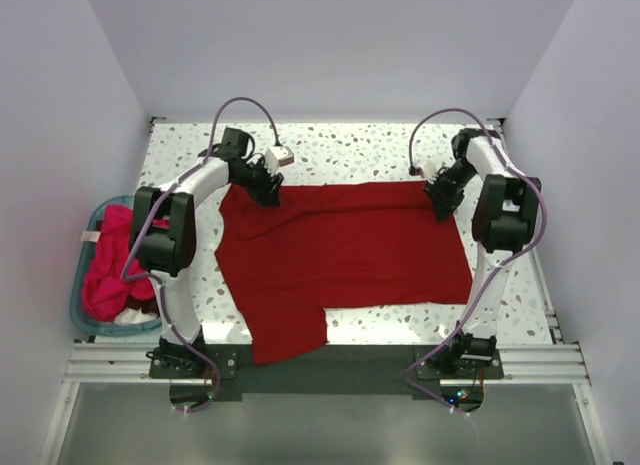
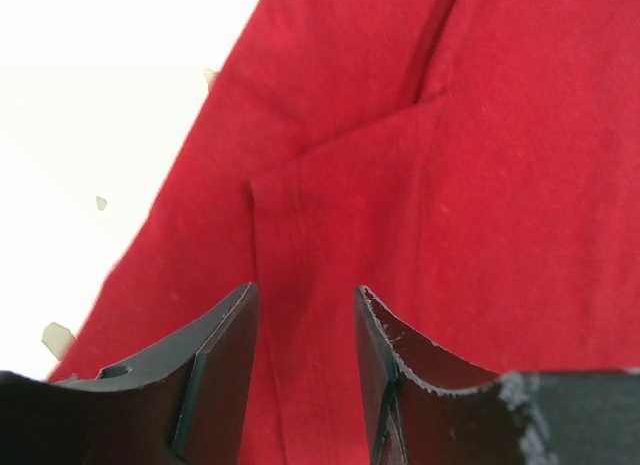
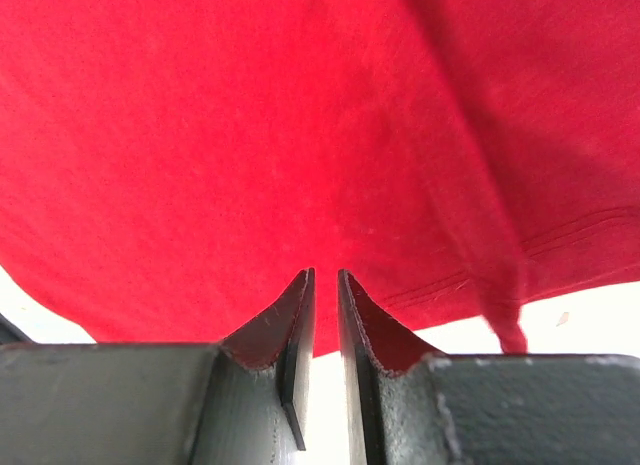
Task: Fold and stack the t-shirts
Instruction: Fold the tshirt
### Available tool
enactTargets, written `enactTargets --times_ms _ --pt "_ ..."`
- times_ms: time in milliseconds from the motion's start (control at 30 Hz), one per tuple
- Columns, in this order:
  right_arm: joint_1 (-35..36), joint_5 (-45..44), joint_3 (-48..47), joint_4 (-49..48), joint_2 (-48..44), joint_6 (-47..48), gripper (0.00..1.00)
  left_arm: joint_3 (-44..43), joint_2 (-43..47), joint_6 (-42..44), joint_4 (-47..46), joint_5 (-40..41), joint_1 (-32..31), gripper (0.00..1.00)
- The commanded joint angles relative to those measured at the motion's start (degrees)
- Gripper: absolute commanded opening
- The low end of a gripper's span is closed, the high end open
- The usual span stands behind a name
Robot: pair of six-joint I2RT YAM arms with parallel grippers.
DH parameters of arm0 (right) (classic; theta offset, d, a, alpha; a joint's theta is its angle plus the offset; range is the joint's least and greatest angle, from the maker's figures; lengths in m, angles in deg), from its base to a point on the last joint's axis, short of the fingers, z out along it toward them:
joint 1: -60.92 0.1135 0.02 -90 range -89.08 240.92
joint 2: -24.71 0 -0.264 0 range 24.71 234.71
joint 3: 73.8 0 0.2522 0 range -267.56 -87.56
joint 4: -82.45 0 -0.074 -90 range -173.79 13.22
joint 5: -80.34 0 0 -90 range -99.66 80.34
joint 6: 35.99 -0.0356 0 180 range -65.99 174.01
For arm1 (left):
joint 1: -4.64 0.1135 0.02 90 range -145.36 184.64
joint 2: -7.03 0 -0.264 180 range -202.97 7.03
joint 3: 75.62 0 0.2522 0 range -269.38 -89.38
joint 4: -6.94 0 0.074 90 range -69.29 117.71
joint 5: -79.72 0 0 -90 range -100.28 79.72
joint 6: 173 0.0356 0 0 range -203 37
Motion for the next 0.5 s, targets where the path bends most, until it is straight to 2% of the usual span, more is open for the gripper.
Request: enactTargets --times_ms 0,100,233,300,467 --pt "0.0 -4.7 1.5 0.5 -3.9 4.2 0.19 2.3 4.8 -1.5 1.6 -3.4 2.2 0.47" --pt "-0.2 -5.5 0.4 -0.4 -3.6 4.3 0.19 4.7 6.8 -1.5 1.5 -2.8 3.2 0.47" --pt "-0.1 0.0 -4.1 -0.4 -3.0 0.5 0.27 5.4 6.8 -2.7 0.5 -2.5 2.8 0.5" --pt "0.2 2.9 -6.5 -0.6 -2.6 -0.6 0.32 4.0 5.3 -4.2 -0.3 -2.4 2.3 0.5" --pt "1.3 5.8 -10.4 -1.0 -1.0 -4.0 0.34 -3.8 -1.2 -7.5 -2.6 -2.6 0.2 0.49"
